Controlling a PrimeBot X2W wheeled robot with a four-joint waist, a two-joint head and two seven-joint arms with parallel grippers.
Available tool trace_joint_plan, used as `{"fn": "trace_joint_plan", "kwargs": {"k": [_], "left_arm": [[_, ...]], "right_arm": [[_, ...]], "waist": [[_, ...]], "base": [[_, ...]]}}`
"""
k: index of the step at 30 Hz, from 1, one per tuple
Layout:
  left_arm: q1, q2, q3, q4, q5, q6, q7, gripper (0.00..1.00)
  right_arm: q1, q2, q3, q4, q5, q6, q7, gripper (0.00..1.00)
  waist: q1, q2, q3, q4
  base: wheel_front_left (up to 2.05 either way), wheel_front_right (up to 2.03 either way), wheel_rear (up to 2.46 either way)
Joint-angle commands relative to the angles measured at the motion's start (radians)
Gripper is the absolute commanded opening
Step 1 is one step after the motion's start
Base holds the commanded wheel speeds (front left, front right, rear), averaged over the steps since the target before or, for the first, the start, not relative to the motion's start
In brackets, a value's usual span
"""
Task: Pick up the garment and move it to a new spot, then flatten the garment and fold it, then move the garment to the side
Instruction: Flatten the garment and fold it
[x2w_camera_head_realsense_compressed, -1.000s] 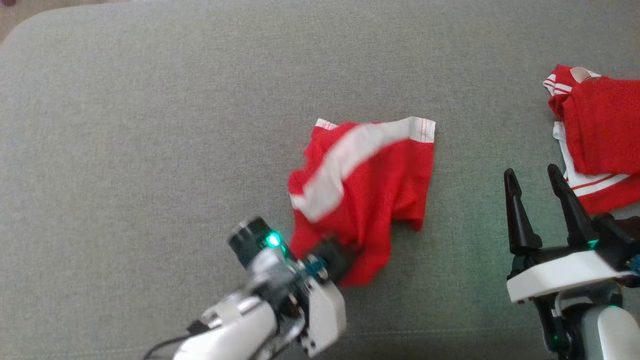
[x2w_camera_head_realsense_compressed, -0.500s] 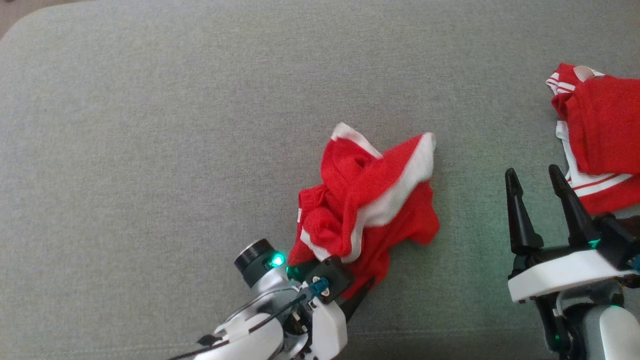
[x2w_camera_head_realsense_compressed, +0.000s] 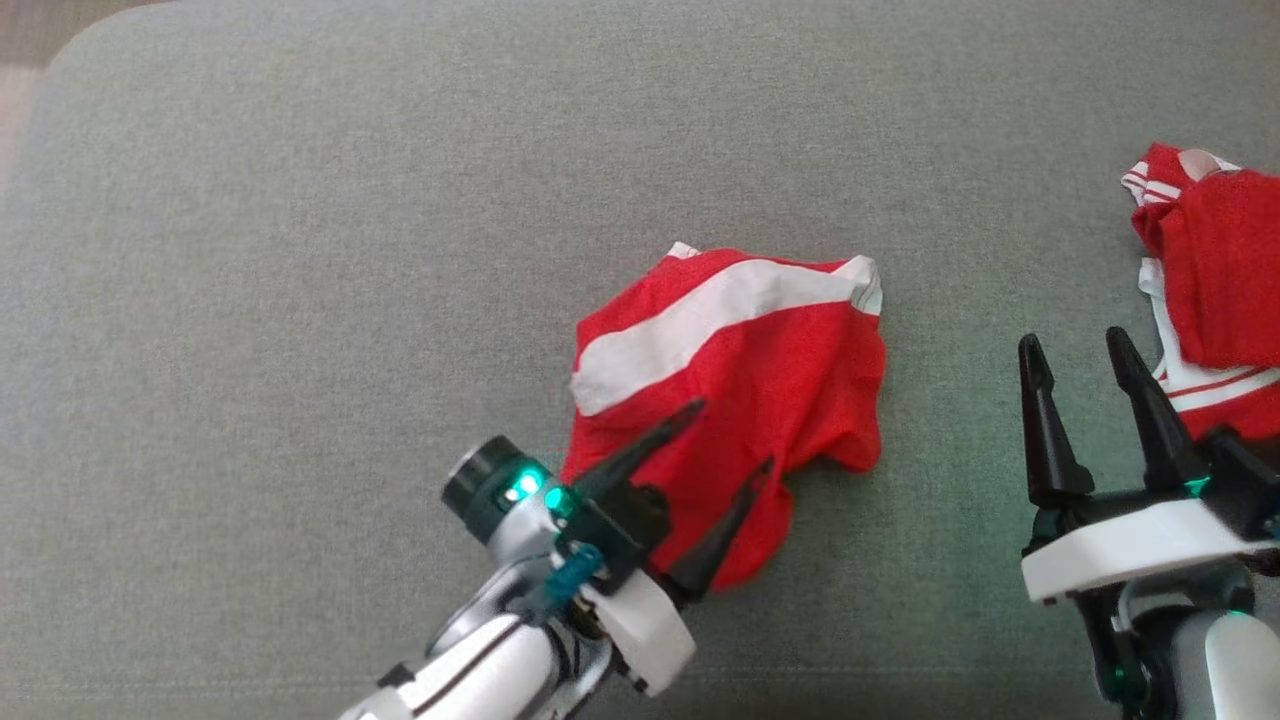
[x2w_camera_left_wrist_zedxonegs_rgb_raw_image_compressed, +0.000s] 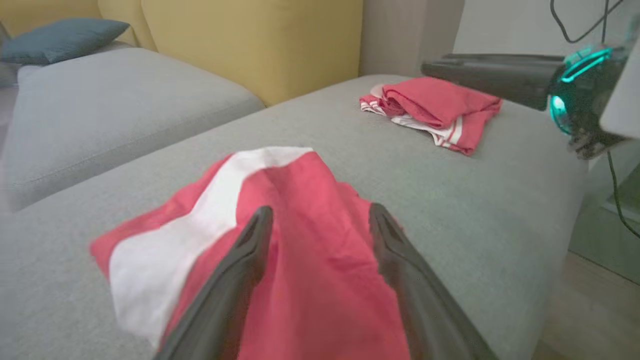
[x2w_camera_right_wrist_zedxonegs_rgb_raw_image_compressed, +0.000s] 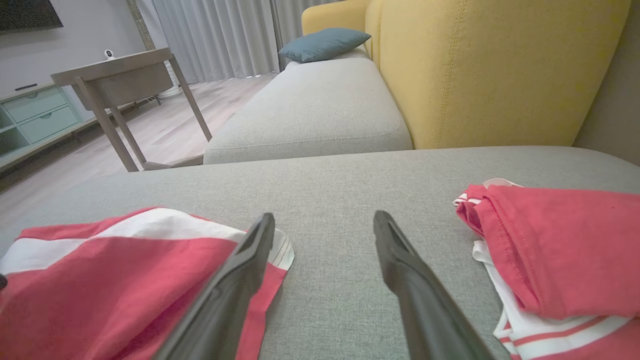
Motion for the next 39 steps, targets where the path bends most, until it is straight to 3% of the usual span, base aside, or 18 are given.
{"fn": "trace_joint_plan", "kwargs": {"k": [1, 14, 19, 26, 39], "left_arm": [[-0.018, 0.017, 0.050, -0.045, -0.007, 0.015, -0.012, 1.00], [0.074, 0.072, 0.325, -0.093, -0.112, 0.233, -0.106, 1.00], [0.125, 0.108, 0.420, -0.099, -0.140, 0.292, -0.141, 1.00], [0.163, 0.146, 0.457, -0.100, -0.147, 0.294, -0.163, 1.00], [0.169, 0.148, 0.448, -0.079, -0.154, 0.279, -0.172, 1.00]], "right_arm": [[-0.026, -0.005, 0.020, -0.040, -0.004, 0.007, 0.005, 1.00], [-0.027, -0.010, 0.017, -0.058, -0.012, 0.007, 0.011, 1.00], [-0.020, -0.014, 0.017, -0.070, -0.022, 0.007, 0.016, 1.00], [-0.009, -0.015, 0.020, -0.086, -0.029, 0.007, 0.026, 1.00], [0.002, -0.013, 0.021, -0.096, -0.026, 0.007, 0.036, 1.00]], "waist": [[0.0000, 0.0000, 0.000, 0.002], [0.0000, 0.0000, -0.011, 0.000], [0.0000, 0.0000, -0.020, 0.000], [0.0000, 0.0000, -0.029, 0.000], [0.0000, 0.0000, -0.040, -0.003]], "base": [[0.00, 0.00, 0.00], [0.00, 0.00, 0.00], [0.00, 0.00, 0.00], [0.00, 0.00, 0.00], [0.00, 0.00, 0.00]]}}
